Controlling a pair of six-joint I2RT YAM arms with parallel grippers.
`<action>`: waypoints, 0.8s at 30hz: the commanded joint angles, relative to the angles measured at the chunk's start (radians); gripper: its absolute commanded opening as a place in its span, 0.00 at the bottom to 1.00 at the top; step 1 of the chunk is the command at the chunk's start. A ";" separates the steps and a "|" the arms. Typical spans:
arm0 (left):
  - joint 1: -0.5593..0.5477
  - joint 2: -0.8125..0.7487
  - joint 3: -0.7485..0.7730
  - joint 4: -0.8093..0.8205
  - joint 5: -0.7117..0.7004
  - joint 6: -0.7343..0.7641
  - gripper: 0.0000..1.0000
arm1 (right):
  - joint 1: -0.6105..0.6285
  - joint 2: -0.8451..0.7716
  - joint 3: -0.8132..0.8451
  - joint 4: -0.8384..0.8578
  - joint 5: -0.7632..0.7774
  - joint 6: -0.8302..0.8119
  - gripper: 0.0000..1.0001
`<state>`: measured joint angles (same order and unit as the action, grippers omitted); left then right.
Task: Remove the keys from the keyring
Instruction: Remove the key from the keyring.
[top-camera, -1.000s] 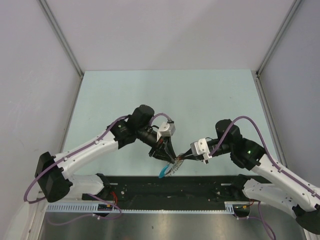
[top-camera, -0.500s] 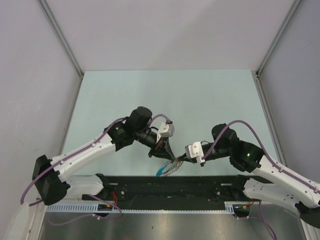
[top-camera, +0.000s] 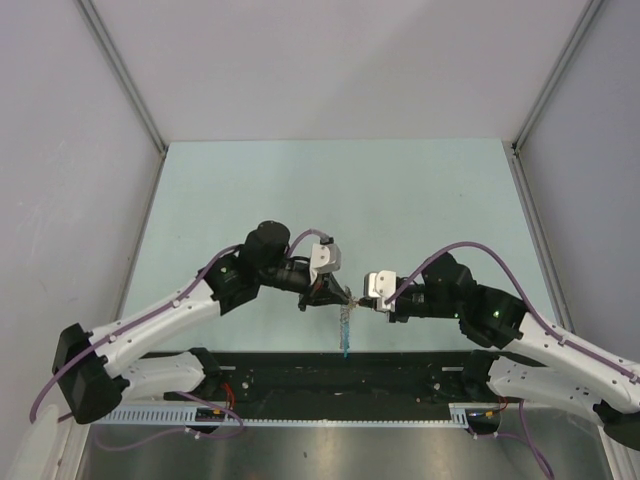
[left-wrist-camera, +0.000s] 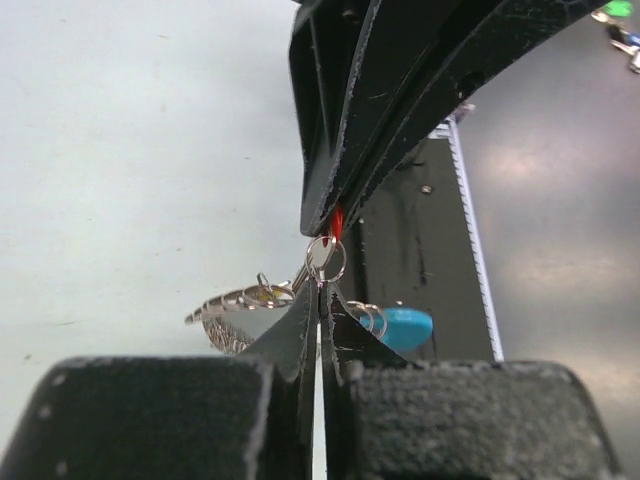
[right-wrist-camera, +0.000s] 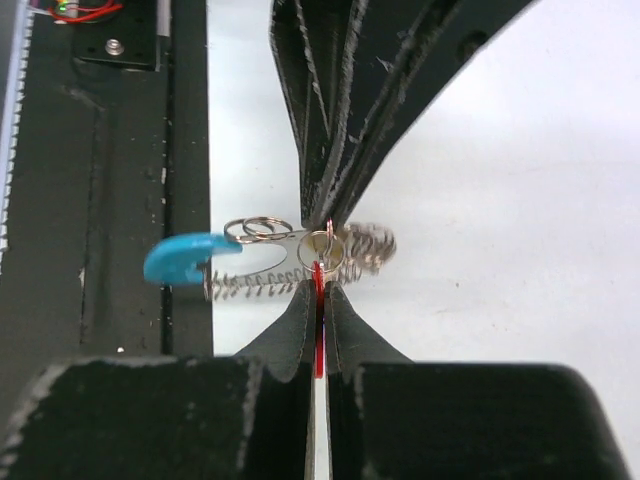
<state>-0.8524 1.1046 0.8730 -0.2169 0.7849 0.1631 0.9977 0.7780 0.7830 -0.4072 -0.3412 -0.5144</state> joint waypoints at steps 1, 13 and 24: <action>-0.005 -0.063 -0.019 0.097 -0.087 -0.023 0.00 | 0.004 -0.006 0.001 0.033 0.064 0.048 0.00; -0.005 -0.104 -0.049 0.169 -0.142 -0.040 0.01 | 0.004 0.020 -0.005 0.045 0.084 0.076 0.00; -0.005 -0.143 -0.095 0.246 -0.193 -0.044 0.00 | 0.042 0.036 -0.018 0.107 0.094 0.105 0.00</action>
<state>-0.8574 1.0084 0.7940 -0.0830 0.6113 0.1276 1.0237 0.8070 0.7666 -0.3447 -0.2657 -0.4438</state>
